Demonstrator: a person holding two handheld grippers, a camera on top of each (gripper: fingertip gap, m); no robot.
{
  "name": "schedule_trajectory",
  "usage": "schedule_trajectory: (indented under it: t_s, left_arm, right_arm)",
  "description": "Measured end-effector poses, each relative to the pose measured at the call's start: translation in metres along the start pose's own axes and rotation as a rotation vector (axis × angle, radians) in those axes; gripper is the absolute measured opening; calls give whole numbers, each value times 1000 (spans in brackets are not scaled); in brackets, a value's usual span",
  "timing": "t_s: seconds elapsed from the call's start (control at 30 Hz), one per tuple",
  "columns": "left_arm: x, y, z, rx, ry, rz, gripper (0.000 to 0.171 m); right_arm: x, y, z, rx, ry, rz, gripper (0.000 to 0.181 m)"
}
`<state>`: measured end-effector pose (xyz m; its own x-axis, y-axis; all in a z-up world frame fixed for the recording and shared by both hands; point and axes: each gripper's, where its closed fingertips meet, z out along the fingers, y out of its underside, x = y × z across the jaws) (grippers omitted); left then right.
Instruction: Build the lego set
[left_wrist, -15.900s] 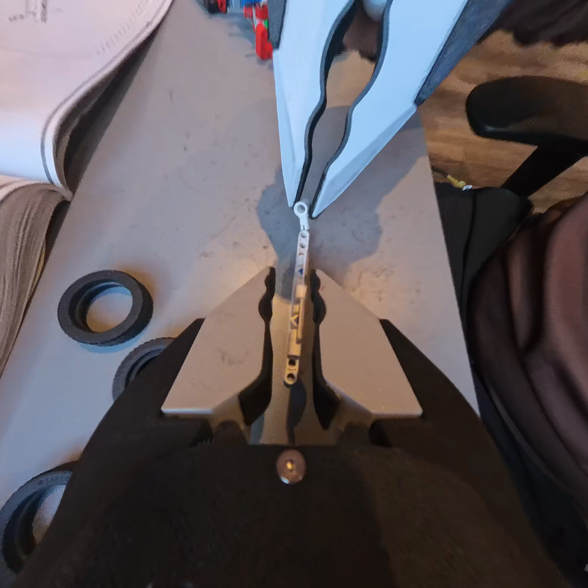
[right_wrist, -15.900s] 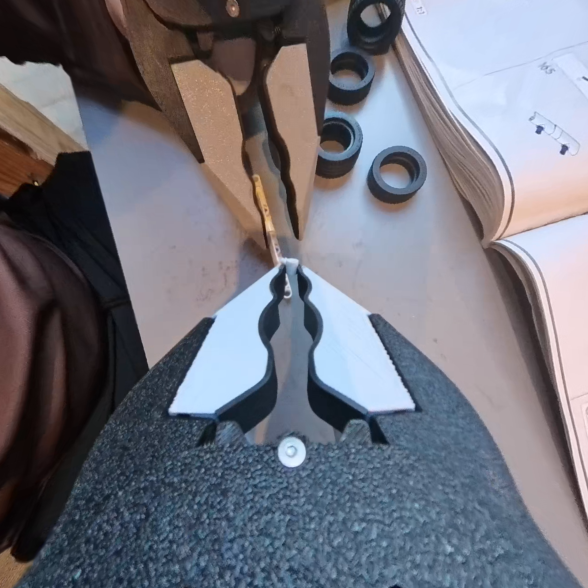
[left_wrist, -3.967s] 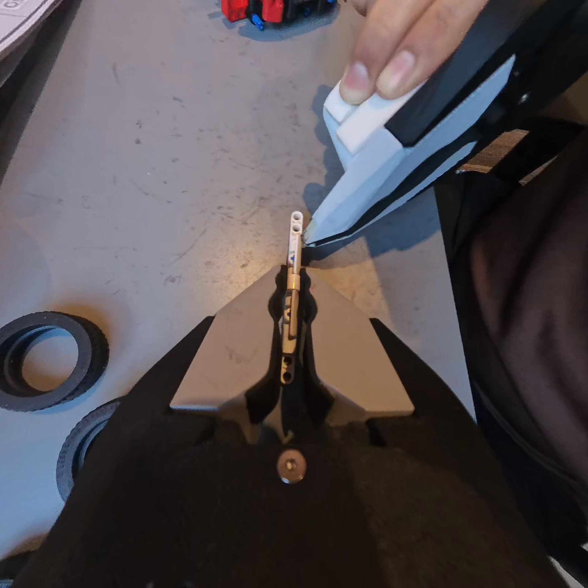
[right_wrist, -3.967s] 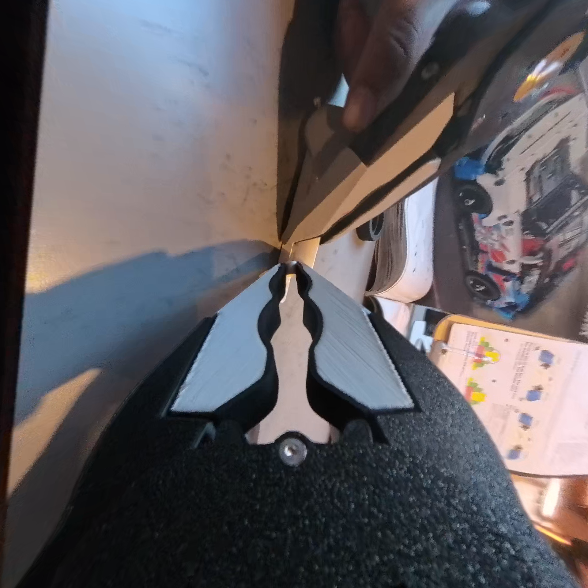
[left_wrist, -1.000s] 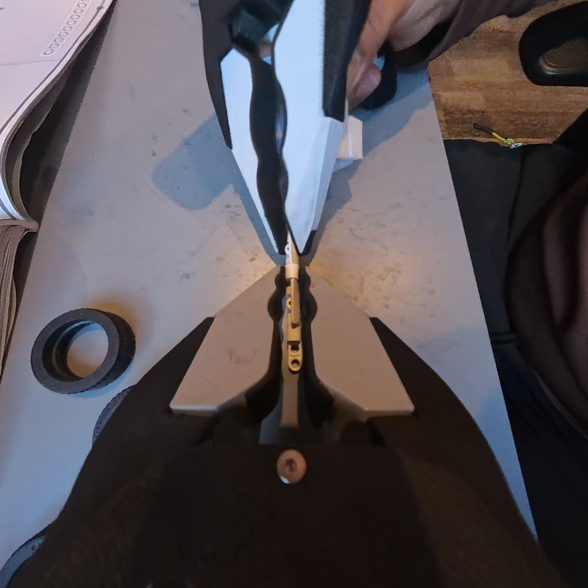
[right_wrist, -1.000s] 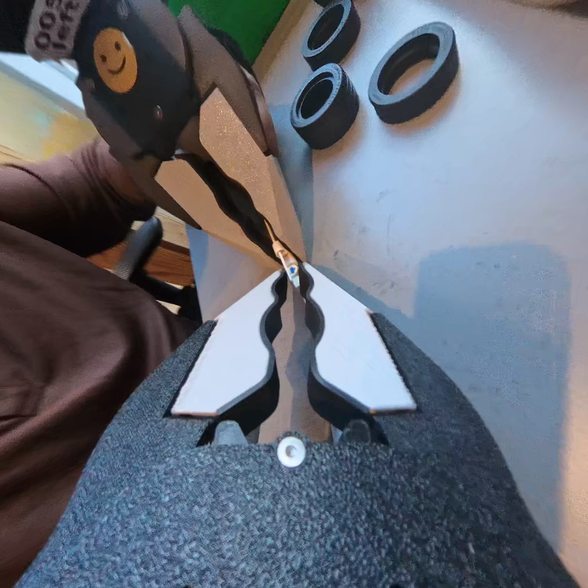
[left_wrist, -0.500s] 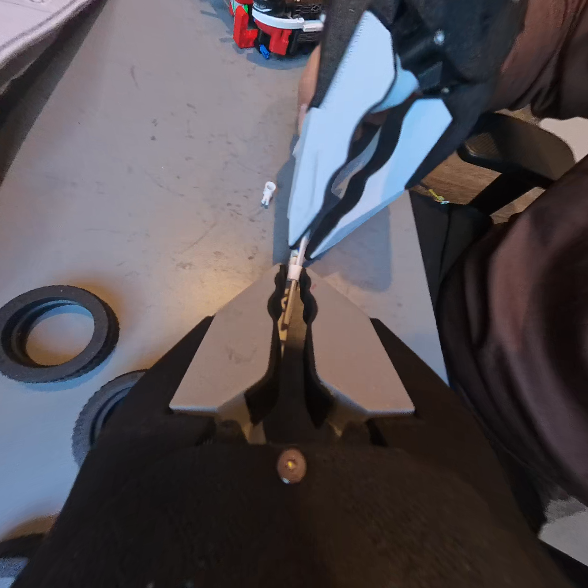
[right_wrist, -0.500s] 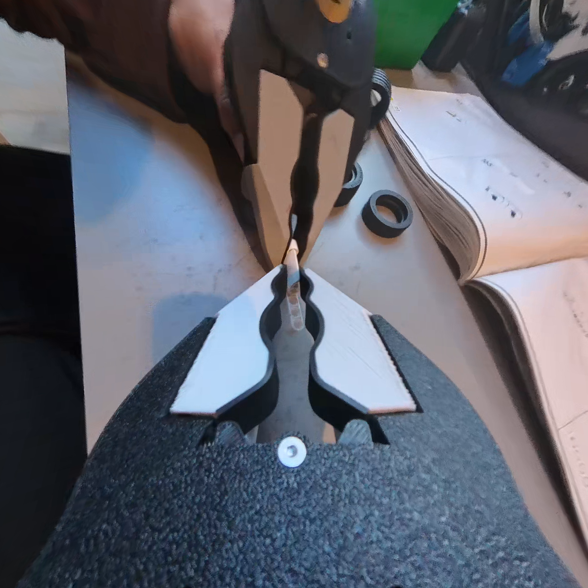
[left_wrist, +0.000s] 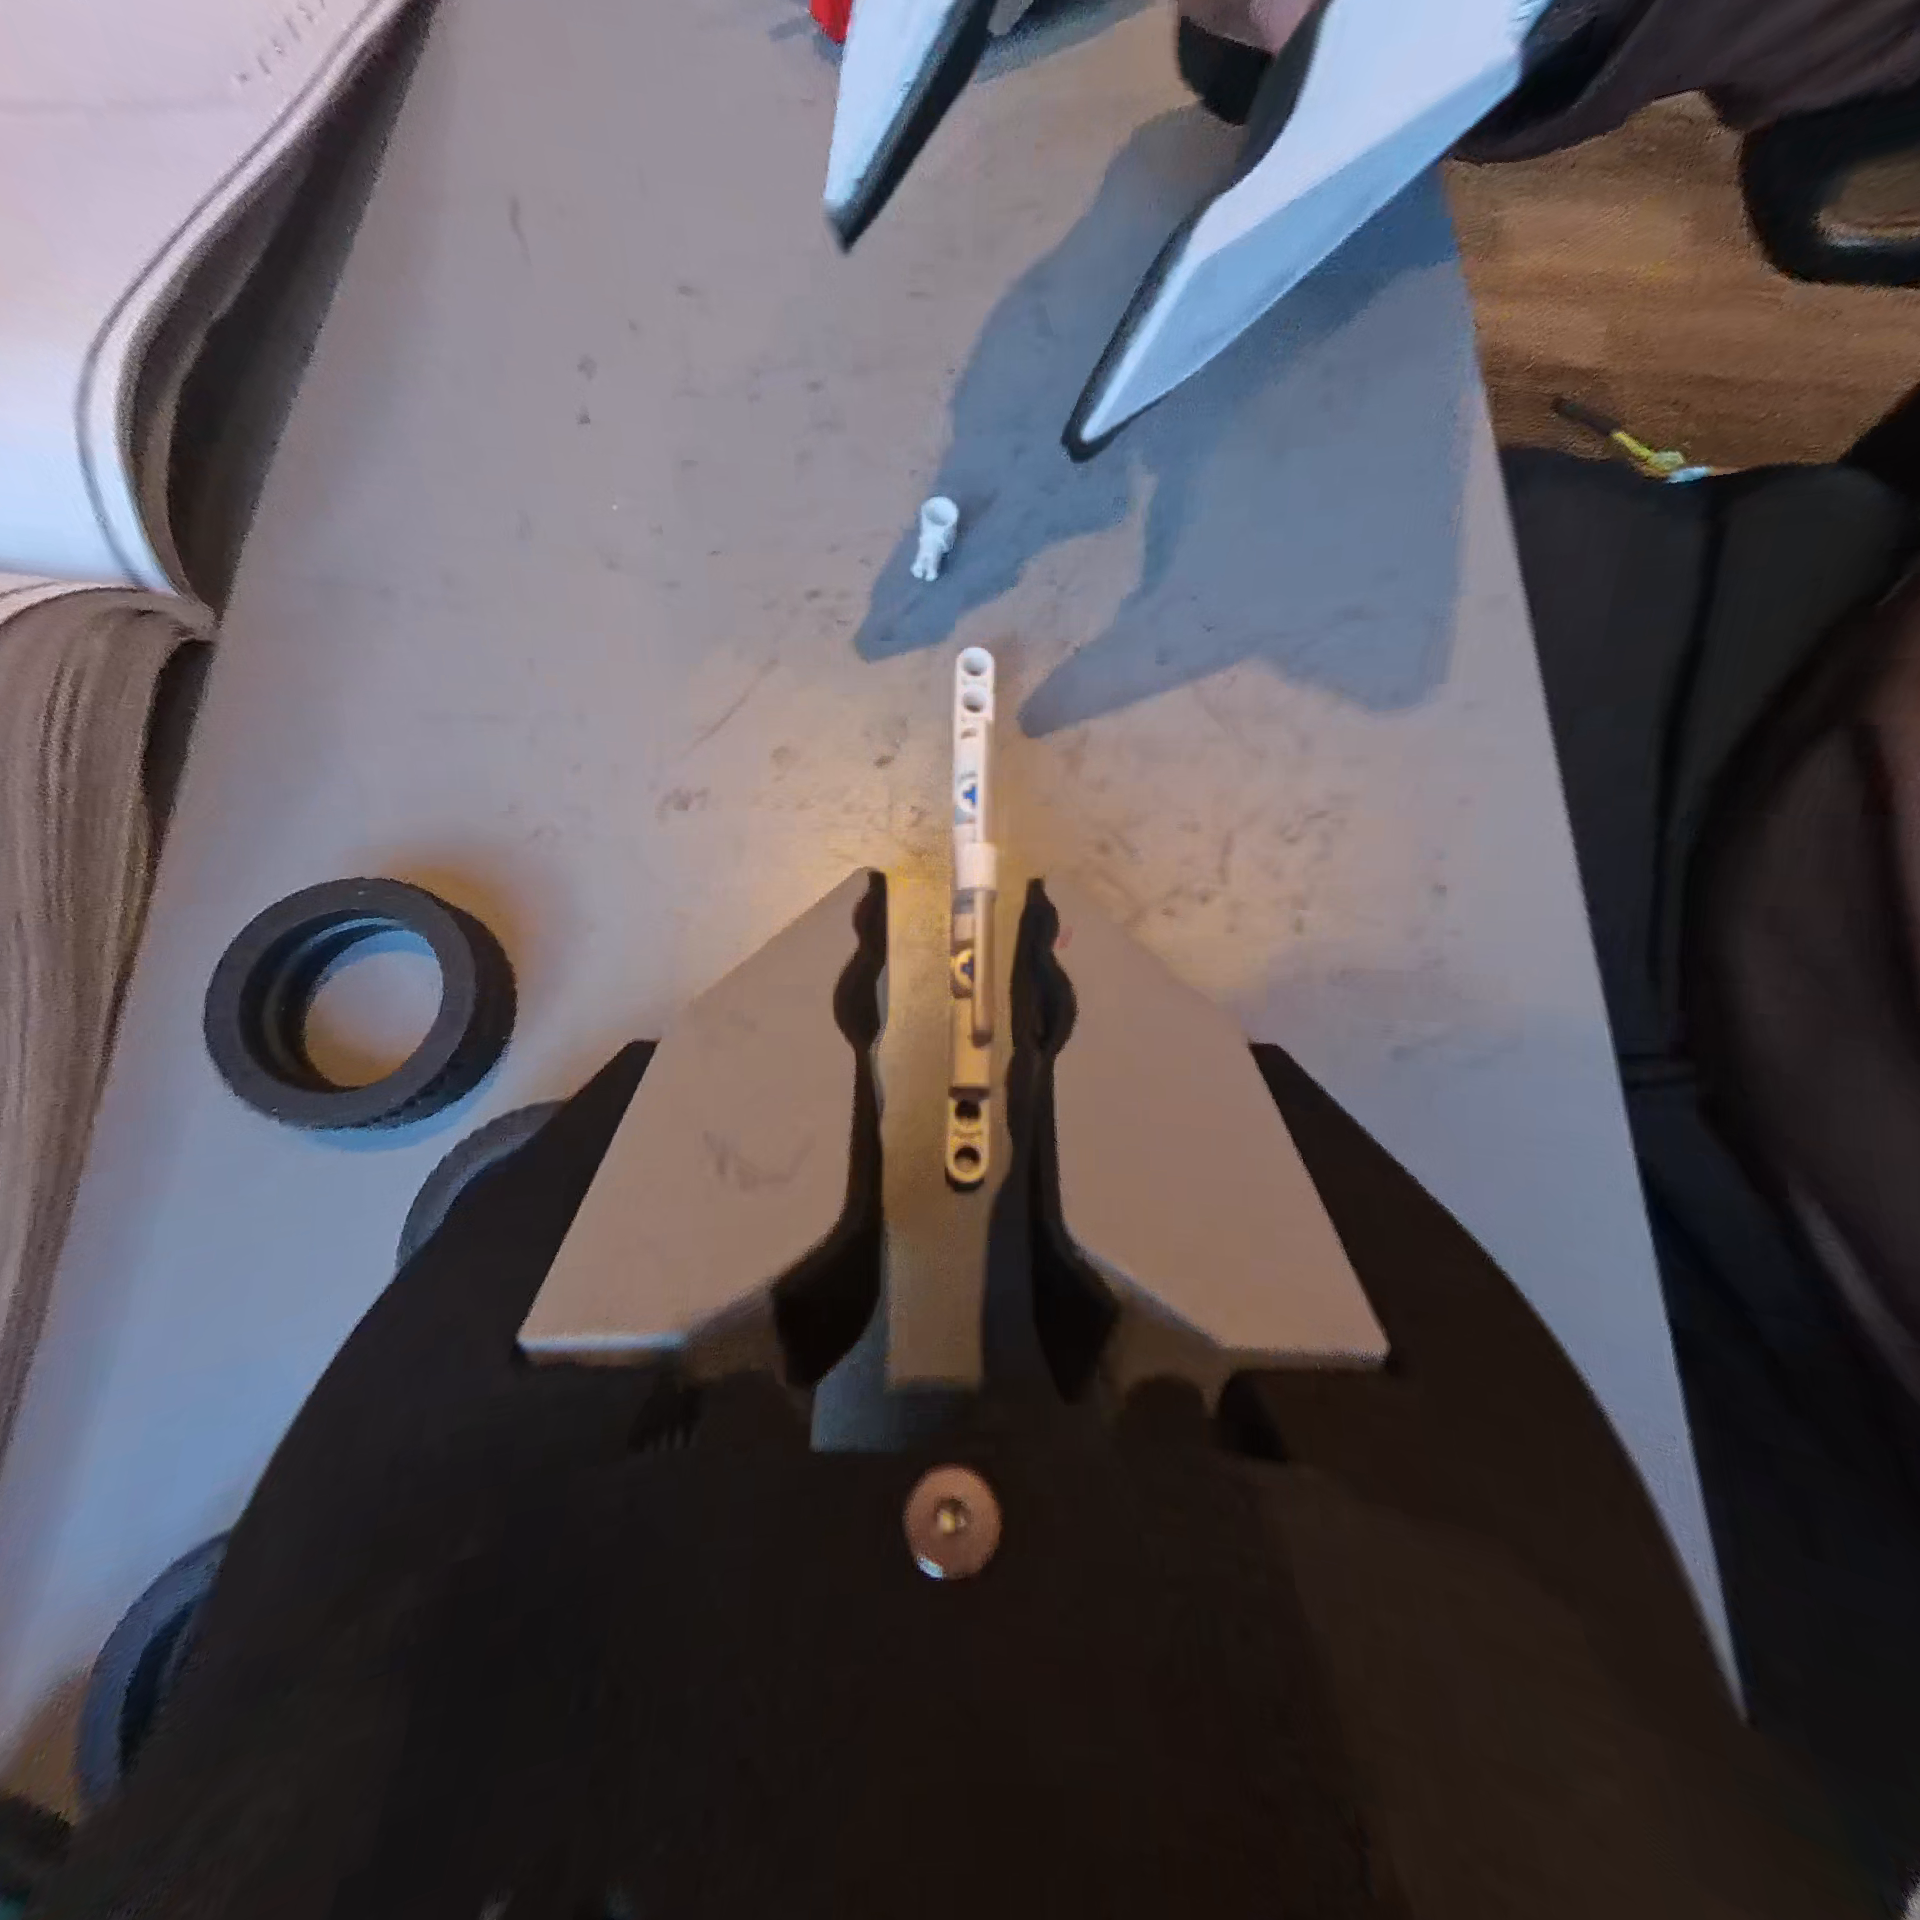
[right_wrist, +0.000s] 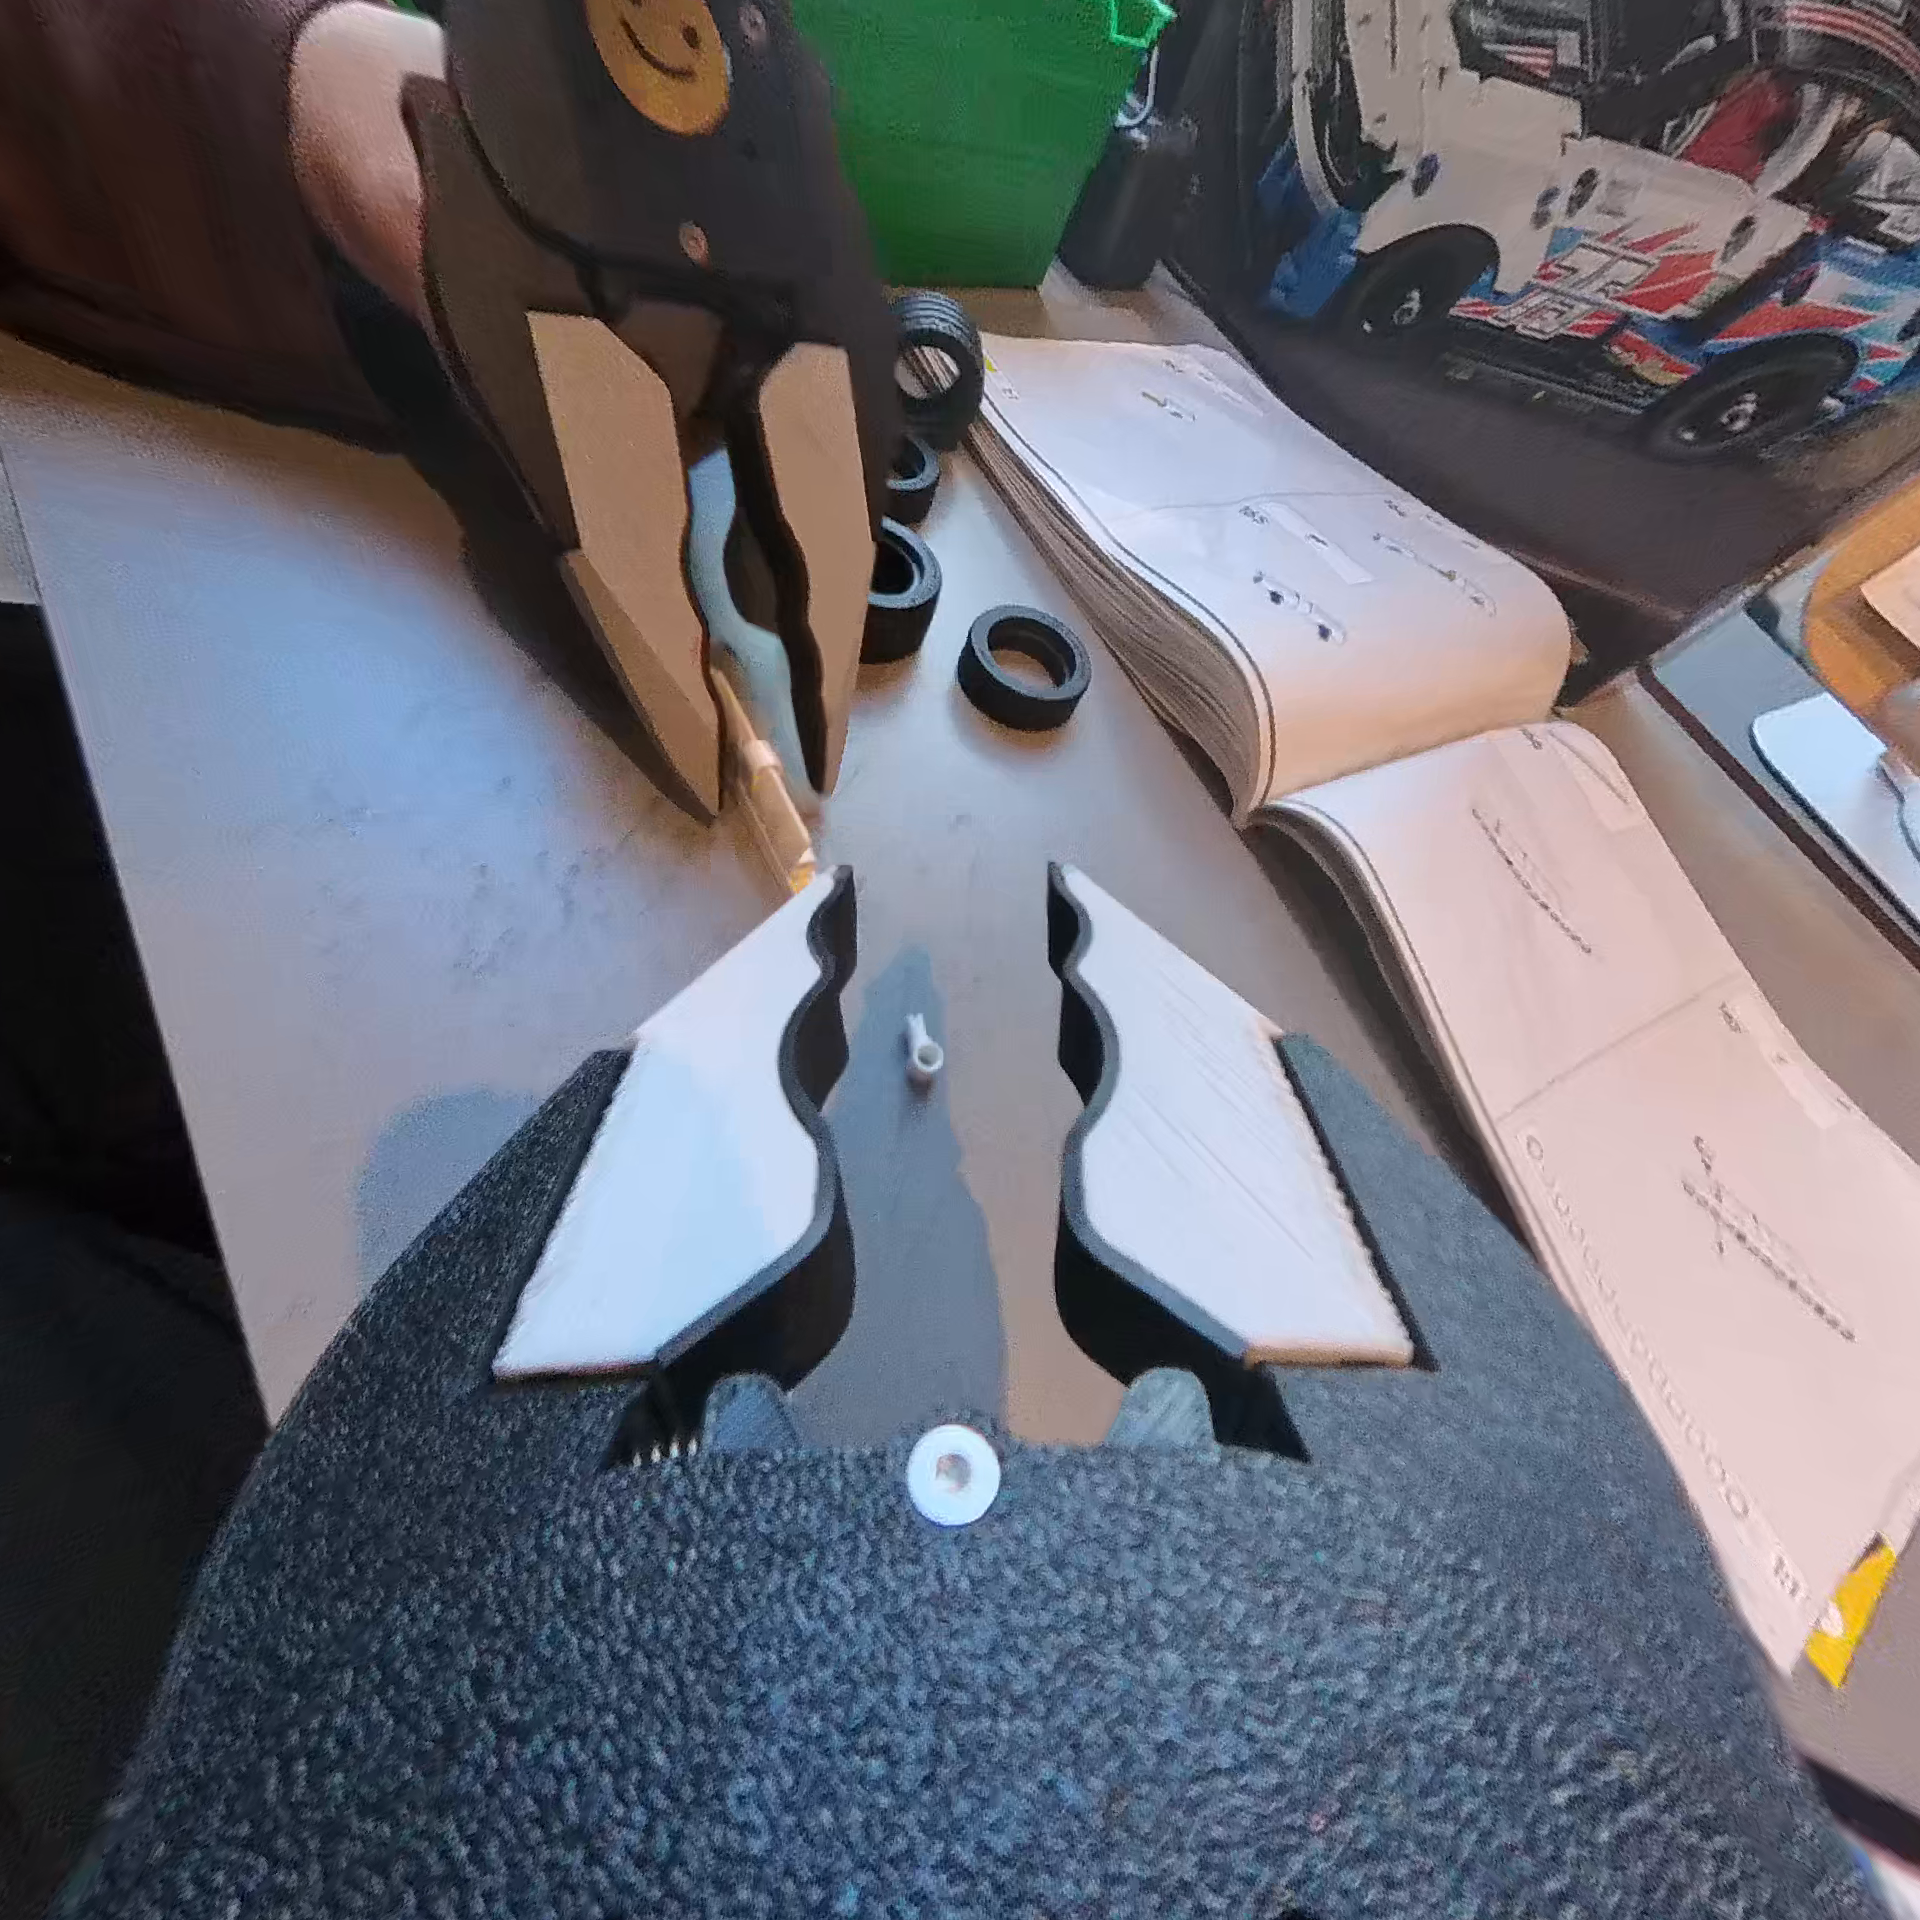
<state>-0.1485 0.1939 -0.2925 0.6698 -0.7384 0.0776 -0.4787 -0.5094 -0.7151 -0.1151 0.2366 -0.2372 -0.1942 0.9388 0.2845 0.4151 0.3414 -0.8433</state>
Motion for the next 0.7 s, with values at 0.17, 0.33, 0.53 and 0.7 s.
schedule_trajectory:
  t_s: [0.17, 0.33, 0.53, 0.7]
  left_arm:
    - [0, 5, -34, 37, -162, -63, 36]
    - [60, -12, -84, 197, -283, -131, 43]
    - [86, -5, -81, 244, -396, -235, 62]
    - [66, -1, -69, 194, -523, -258, 60]
  right_arm:
    - [-1, 4, -19, 47, 69, 88, 47]
    - [3, 9, -35, 115, 139, 197, 82]
    - [2, 33, -35, -7, 148, 144, 92]
    - [1, 45, -22, -99, 92, 100, 57]
